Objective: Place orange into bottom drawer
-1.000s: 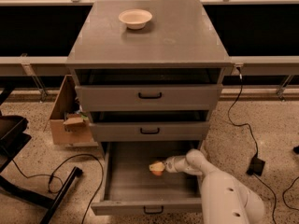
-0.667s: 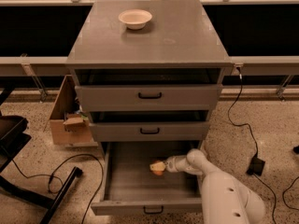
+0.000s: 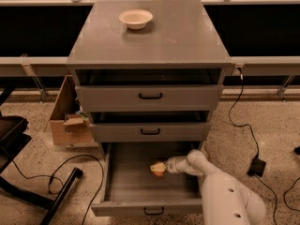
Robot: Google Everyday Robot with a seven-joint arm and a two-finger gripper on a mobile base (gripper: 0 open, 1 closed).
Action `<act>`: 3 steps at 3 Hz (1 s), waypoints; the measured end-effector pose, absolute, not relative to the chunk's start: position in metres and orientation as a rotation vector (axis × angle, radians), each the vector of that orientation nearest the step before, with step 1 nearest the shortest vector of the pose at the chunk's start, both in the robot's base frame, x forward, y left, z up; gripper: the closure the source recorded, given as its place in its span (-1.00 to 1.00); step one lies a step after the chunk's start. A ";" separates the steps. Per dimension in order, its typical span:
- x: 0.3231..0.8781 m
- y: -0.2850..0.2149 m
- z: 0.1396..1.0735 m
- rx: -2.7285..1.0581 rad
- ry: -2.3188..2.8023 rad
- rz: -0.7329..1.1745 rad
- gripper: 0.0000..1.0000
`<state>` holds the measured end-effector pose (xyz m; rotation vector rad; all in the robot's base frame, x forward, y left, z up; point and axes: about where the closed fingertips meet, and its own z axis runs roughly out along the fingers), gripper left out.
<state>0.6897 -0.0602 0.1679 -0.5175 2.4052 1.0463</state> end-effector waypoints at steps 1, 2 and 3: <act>0.690 -0.060 0.168 -0.518 2.405 1.046 -1.00; 0.690 -0.060 0.168 -0.518 2.405 1.046 -1.00; 0.678 -0.074 0.192 -0.507 2.353 1.086 -1.00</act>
Offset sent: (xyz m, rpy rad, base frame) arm 0.0000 0.0000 0.0000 0.0000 0.0000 0.0000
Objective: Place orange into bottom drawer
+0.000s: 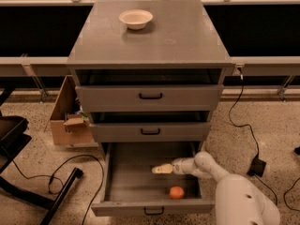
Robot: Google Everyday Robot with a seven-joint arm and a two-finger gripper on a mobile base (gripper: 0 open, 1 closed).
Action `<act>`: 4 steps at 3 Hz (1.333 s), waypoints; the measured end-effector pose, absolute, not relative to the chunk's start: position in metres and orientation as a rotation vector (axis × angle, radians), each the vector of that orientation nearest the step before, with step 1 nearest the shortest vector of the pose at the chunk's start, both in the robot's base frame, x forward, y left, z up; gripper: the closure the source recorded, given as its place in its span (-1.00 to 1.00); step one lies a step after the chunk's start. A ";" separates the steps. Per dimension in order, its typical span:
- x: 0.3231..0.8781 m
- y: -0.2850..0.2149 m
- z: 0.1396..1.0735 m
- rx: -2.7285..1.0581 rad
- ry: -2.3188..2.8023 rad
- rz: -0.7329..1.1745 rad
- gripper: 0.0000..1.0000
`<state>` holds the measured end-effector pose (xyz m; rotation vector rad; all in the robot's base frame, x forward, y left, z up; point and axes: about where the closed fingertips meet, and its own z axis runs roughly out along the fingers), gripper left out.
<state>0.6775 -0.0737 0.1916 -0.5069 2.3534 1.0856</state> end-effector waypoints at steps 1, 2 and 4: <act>0.656 -0.115 0.238 -0.511 2.316 1.071 -1.00; 0.616 -0.148 0.289 -0.589 2.339 1.050 -1.00; 0.534 -0.163 0.385 -0.916 2.471 0.992 -1.00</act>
Offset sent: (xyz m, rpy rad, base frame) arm -0.1447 -0.0971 0.1544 -0.0675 0.0074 0.1625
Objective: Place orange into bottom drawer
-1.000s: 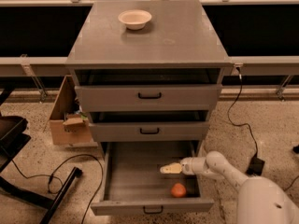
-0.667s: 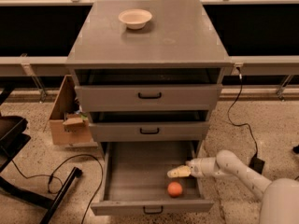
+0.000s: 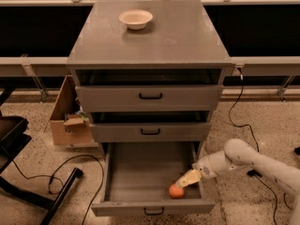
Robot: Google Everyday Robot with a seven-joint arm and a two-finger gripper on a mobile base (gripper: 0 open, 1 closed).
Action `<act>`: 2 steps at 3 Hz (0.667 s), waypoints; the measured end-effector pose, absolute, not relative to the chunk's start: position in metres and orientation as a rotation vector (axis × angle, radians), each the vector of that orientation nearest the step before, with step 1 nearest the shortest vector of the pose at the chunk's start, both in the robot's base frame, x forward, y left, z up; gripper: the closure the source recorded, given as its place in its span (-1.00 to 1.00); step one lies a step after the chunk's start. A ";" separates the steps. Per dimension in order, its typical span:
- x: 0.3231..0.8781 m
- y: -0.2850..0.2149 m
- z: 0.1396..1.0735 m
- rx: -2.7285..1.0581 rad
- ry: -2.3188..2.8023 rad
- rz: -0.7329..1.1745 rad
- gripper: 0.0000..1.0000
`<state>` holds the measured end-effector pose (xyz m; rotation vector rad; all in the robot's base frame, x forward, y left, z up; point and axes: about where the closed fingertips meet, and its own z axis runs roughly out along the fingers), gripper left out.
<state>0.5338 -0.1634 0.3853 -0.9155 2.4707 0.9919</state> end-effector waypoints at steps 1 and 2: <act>0.503 -0.181 0.458 -0.959 2.549 0.890 -1.00; 0.489 -0.193 0.496 -0.943 2.585 0.827 -1.00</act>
Offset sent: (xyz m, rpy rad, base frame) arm -0.0603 -0.0481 0.1606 -0.2059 0.0089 -0.0425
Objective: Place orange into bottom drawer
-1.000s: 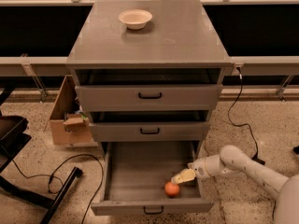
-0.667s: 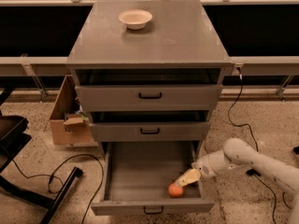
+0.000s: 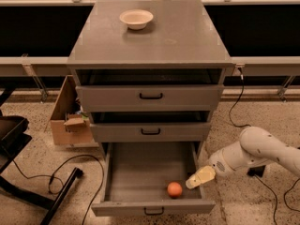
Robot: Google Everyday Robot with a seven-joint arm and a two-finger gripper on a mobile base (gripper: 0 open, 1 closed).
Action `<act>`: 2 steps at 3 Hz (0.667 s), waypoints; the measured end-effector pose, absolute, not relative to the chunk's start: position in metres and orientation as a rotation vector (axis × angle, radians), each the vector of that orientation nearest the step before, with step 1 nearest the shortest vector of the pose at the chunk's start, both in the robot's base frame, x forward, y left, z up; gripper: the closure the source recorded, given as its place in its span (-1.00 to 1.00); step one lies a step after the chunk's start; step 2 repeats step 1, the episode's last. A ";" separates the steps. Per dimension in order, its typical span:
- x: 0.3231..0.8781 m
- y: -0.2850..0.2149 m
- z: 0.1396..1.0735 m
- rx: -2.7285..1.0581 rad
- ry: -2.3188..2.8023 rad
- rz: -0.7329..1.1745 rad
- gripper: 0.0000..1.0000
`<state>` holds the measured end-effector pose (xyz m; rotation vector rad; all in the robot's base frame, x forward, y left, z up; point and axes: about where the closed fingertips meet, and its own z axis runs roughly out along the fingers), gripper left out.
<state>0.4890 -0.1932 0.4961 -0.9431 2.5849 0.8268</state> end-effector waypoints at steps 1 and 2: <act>0.483 -0.197 0.521 -0.957 2.562 0.762 -1.00; 0.483 -0.197 0.521 -0.957 2.562 0.762 -1.00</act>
Offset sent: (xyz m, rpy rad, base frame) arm 0.0000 0.0000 0.0000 0.0000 0.0000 0.0000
